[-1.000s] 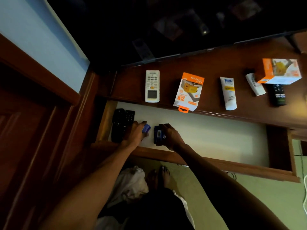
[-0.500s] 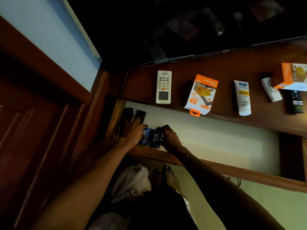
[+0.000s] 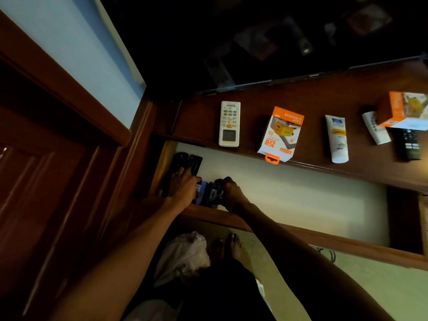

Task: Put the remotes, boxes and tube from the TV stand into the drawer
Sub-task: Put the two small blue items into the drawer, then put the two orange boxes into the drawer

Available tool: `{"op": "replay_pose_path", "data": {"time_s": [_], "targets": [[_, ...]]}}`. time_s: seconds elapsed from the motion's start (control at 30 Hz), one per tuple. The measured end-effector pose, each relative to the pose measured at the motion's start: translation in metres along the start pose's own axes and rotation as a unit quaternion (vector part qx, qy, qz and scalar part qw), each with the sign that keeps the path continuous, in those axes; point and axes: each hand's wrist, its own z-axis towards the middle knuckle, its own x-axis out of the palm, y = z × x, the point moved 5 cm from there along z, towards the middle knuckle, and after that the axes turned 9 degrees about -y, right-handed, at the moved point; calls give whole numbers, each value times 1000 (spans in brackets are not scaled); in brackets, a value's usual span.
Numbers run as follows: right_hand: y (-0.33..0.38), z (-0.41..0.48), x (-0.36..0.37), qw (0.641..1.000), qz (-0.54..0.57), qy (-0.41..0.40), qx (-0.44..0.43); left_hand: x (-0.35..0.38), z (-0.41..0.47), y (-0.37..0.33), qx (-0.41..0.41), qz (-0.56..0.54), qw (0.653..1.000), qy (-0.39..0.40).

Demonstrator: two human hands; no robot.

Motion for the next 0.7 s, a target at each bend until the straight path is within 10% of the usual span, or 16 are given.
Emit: {"op": "replay_pose_path", "data": {"time_s": [0.27, 0.57, 0.7], "targets": [[1, -15, -20, 998, -20, 51, -24, -6, -1, -4, -44, -49, 998, 4], [-30, -62, -139, 997, -35, 70, 10, -125, 10, -100, 12, -354, 889, -289], [-54, -81, -222, 999, -31, -21, 34, -139, 45, -163, -73, -355, 920, -151]]}}
